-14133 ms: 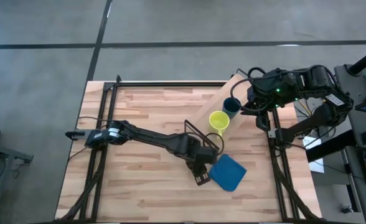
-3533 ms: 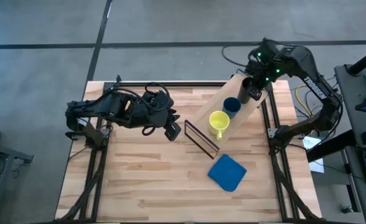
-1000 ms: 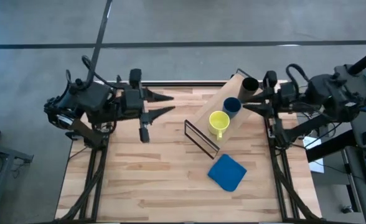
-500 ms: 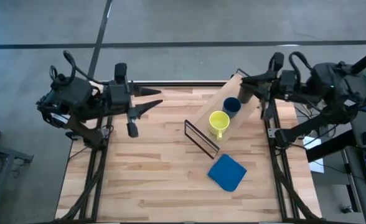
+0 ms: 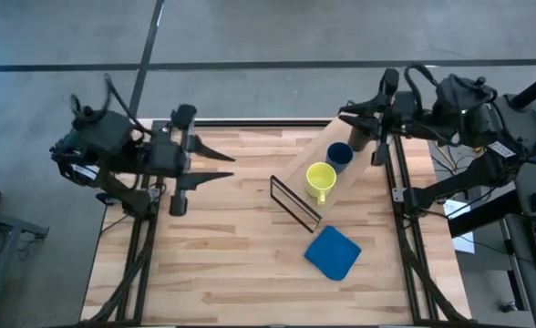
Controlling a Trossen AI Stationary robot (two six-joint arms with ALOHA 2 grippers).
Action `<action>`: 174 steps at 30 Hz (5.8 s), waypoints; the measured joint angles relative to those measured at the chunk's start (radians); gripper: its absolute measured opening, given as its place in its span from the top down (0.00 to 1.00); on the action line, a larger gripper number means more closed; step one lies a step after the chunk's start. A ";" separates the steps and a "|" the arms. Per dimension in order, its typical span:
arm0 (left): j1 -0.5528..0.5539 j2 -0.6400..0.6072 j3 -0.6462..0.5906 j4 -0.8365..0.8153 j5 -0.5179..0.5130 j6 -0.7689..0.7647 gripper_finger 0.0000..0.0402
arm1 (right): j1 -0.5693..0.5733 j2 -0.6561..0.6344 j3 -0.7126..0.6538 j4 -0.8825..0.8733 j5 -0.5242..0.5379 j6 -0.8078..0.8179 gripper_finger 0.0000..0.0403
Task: Stack small to large cups/mugs on shelf
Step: Return to Home Position
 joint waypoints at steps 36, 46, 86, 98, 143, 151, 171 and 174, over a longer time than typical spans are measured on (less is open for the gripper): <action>0.001 -0.604 -0.991 0.588 -0.065 -0.082 0.91 | -0.005 -0.124 -0.315 0.077 -0.056 0.162 0.84; 0.001 -0.667 -1.138 0.651 0.034 -0.109 0.95 | -0.004 -0.384 -0.628 0.213 -0.056 0.239 0.84; 0.001 -1.034 -1.997 1.318 -0.046 -0.344 0.95 | -0.004 -1.049 -1.378 0.425 -0.055 0.456 0.84; 0.001 -1.098 -2.240 1.612 -0.060 -0.398 0.95 | -0.004 -1.194 -1.469 0.401 -0.055 0.446 0.84; 0.002 -1.391 -2.244 1.207 -0.282 -0.500 0.95 | -0.004 -1.195 -1.818 0.697 -0.073 0.521 0.84; 0.002 -1.394 -2.244 1.159 -0.305 -0.500 0.95 | -0.004 -1.195 -1.818 0.695 -0.074 0.492 0.84; 0.001 -1.369 -2.244 1.122 -0.304 -0.498 0.95 | -0.004 -1.172 -1.818 0.695 -0.074 0.456 0.84; 0.001 -1.370 -2.244 1.124 -0.304 -0.498 0.95 | -0.004 -1.173 -1.818 0.696 -0.074 0.455 0.84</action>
